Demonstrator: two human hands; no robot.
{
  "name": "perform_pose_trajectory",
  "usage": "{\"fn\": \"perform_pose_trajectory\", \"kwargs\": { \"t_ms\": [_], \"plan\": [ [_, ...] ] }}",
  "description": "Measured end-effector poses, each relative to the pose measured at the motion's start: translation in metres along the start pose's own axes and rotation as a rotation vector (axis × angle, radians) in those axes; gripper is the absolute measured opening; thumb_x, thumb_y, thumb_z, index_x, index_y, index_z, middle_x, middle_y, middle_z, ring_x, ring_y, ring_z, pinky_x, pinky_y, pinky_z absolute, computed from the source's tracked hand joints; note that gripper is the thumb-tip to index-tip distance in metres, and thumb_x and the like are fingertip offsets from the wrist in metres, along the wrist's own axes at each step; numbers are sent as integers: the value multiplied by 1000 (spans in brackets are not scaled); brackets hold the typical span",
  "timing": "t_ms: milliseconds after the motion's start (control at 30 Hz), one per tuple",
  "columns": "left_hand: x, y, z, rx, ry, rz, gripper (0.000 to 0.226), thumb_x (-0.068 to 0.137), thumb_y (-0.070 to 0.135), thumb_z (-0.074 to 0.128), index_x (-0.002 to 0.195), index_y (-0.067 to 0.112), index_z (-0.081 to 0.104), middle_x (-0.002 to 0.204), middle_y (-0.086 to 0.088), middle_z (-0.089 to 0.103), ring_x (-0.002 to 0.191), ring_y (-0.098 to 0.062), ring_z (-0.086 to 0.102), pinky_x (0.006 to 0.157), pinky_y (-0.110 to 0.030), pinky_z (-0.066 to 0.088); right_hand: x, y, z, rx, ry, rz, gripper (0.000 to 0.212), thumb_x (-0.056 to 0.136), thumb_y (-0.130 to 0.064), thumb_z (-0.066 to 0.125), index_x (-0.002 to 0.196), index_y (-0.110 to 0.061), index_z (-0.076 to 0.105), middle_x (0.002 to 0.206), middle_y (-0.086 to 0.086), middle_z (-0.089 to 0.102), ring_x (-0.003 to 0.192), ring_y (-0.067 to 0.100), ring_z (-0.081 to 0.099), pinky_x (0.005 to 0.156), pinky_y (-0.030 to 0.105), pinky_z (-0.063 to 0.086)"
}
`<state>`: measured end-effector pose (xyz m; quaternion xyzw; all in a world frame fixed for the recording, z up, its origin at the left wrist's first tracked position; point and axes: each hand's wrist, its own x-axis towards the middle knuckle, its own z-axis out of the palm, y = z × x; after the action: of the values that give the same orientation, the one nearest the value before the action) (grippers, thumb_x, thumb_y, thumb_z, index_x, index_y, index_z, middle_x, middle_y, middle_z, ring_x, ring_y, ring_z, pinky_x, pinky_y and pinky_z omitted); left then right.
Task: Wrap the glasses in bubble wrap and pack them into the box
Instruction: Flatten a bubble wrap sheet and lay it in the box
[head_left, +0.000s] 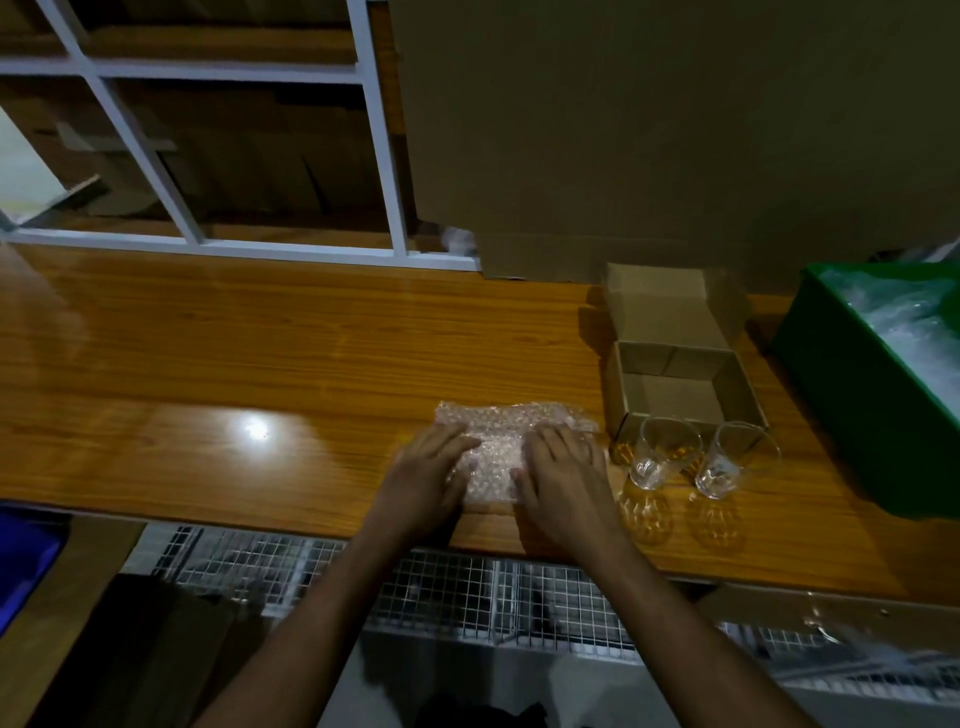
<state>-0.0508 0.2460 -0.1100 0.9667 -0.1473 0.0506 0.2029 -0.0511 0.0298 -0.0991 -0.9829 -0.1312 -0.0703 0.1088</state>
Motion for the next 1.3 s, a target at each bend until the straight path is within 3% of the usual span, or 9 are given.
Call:
{"fn": "perform_pose_trajectory", "kwargs": {
  "t_ms": [167,400,600,733,867,967,1133,1233,1300],
  "plan": [
    [-11,-10,4,60,-145,42,62,97,56,23,152,32,37,161,6,33,149,-17,27,114,-43,27,-5,13,3,28,-141,-66,57,103,-47,32,155,-23,28,164,-2,26,152,16,16,122,44,6],
    [-30,-21,-2,92,-208,167,67,96,70,32,154,36,29,163,15,22,151,-6,12,117,-33,13,-21,27,8,123,-113,-105,63,104,-56,29,159,-30,17,166,-11,9,154,11,5,120,32,-11],
    [-28,-25,-4,75,-158,139,48,101,56,32,145,38,44,156,16,38,145,-6,30,109,-32,24,-40,35,3,157,-68,-198,58,94,-65,46,143,-34,47,152,-11,44,140,12,34,117,32,12],
    [-22,-23,-7,90,-126,141,41,101,50,36,135,37,55,147,12,52,135,-11,47,100,-32,29,-37,30,0,189,35,-190,44,90,-31,73,131,-25,62,127,-6,67,117,15,59,108,34,37],
    [-21,-22,-12,106,-155,170,58,95,67,36,142,35,50,150,12,49,137,-10,43,103,-32,27,-35,34,-6,152,139,-184,36,81,-7,77,114,-21,73,103,0,77,91,20,72,89,35,52],
    [-23,-16,-15,87,-136,175,61,90,69,43,138,33,53,143,9,56,131,-13,51,100,-34,31,-36,33,-10,268,155,-80,29,88,-12,72,113,-25,73,92,-1,76,81,18,69,72,29,54],
    [-15,-12,-21,27,-36,147,53,69,21,86,118,27,69,114,0,73,103,-24,67,83,-33,40,-23,24,-25,213,156,-81,28,89,-26,70,117,-29,70,94,-5,75,85,16,67,74,34,54],
    [-6,-11,-34,-47,4,48,46,75,7,81,117,26,72,117,-3,69,106,-25,61,89,-35,38,-12,16,-32,29,52,-113,31,83,-27,75,113,-31,72,98,-7,75,96,16,65,77,35,51],
    [6,-17,-46,-88,12,65,44,80,3,75,118,26,72,115,-5,68,105,-27,60,85,-35,40,-3,11,-42,-15,67,-108,28,79,-16,77,104,-30,76,88,-4,73,85,14,61,67,29,47]
  ]
}}
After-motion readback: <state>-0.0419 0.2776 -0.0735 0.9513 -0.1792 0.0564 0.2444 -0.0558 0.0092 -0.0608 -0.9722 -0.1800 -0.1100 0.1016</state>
